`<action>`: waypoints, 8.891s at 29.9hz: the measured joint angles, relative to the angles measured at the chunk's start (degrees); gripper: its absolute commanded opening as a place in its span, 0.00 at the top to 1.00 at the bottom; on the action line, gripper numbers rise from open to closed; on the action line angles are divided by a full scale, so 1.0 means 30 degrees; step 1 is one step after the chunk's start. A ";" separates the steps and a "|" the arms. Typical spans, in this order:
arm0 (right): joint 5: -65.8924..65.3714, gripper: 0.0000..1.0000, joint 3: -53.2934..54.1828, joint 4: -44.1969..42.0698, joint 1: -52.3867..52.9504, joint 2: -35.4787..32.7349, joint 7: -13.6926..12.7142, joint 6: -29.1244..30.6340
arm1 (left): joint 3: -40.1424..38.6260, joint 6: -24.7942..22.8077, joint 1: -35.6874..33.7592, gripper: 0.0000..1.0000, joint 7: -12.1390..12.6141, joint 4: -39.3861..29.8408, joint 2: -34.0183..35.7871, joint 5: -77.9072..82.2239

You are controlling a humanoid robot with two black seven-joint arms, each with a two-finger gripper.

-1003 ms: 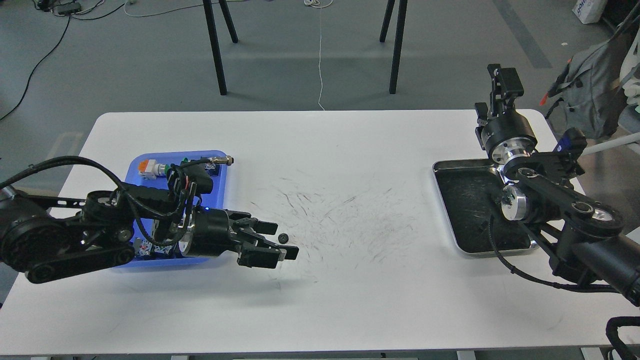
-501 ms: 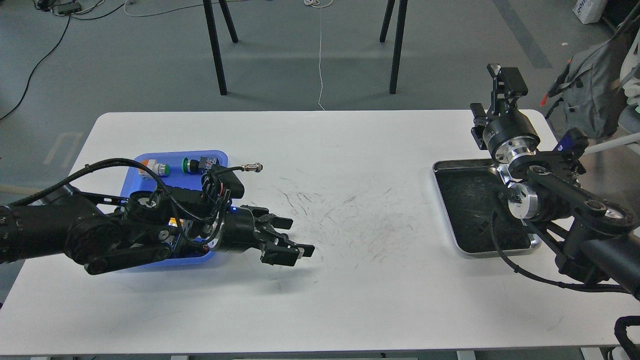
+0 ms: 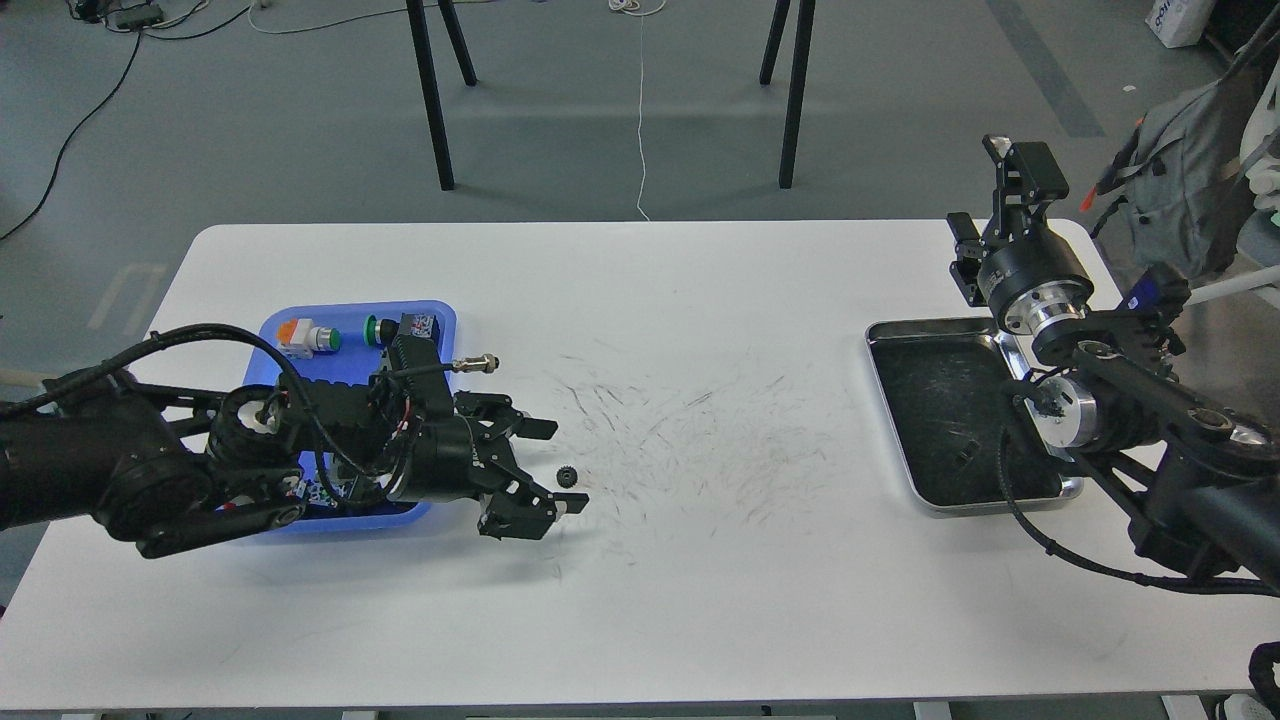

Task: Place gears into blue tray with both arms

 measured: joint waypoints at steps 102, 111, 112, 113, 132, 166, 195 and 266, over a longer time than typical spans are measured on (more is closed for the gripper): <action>-0.0183 0.03 -0.0082 -0.0019 0.0056 -0.0148 0.0029 -0.0256 | -0.0116 0.2850 0.3312 0.81 -0.0039 0.6135 -0.3153 0.0637; -0.0213 0.03 -0.0359 -0.0041 0.0132 -0.0125 0.0006 -0.0256 | -0.0275 0.2775 0.3113 0.81 0.0018 0.6101 -0.3007 0.0548; -0.0213 0.03 -0.0475 -0.0044 0.0161 -0.0125 0.0003 -0.0256 | -0.0283 0.2774 0.3098 0.81 0.0034 0.6086 -0.2972 0.0532; -0.0213 0.03 -0.0554 -0.0050 0.0185 -0.0122 0.0003 -0.0259 | -0.0289 0.2774 0.3090 0.81 0.0049 0.6078 -0.2945 0.0518; -0.0214 0.03 -0.0702 -0.0107 0.0231 0.0033 0.0008 -0.0285 | -0.0465 0.3140 0.1774 0.81 0.0000 0.5579 -0.1873 -0.0930; -0.0212 0.03 -0.0715 0.0088 0.0317 0.0050 0.0014 -0.0263 | -0.2226 0.3170 0.2839 0.90 0.0001 0.7269 0.3255 -0.3354; -0.0195 0.03 -0.0506 0.0105 0.0288 0.0064 0.0204 -0.0287 | -0.2480 0.3200 0.4795 0.89 0.0001 0.8829 0.2979 -0.3887; -0.0083 0.01 -0.0760 0.2928 -0.0376 -0.2547 0.0189 -0.0018 | -1.1468 -0.4887 0.1699 0.11 0.0006 0.8879 0.2923 -1.8437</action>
